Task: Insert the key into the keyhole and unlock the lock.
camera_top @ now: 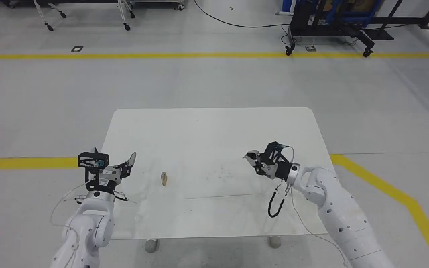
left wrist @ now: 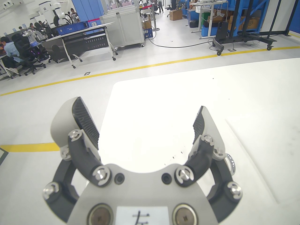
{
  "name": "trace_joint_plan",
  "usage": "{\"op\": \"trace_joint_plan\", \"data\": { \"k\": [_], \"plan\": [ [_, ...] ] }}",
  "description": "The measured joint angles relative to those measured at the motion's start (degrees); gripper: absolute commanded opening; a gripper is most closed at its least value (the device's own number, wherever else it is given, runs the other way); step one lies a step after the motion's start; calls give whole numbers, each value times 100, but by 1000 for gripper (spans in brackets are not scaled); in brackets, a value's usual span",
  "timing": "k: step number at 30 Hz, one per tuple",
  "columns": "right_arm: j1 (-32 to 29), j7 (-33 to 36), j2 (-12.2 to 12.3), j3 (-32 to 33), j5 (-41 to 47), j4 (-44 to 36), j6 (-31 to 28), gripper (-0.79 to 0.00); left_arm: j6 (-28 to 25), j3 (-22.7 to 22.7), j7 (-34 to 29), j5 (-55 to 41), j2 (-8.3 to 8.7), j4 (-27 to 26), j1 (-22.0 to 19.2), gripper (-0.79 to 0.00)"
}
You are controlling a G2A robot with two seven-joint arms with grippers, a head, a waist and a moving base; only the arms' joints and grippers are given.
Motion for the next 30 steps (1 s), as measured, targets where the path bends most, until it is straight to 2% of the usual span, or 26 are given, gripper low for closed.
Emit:
{"op": "trace_joint_plan", "data": {
  "k": [12,18,22,30],
  "plan": [
    [-3,-39,-16,-54,68,20,59,-785,0,0,0,0,0,0,0,0],
    [458,-390,-215,-565,1310,623,176,-785,0,0,0,0,0,0,0,0],
    [794,-52,-319,-844,2149,1028,230,-785,0,0,0,0,0,0,0,0],
    [816,-7,-322,-850,2217,1029,213,-785,0,0,0,0,0,0,0,0]
  ]
}}
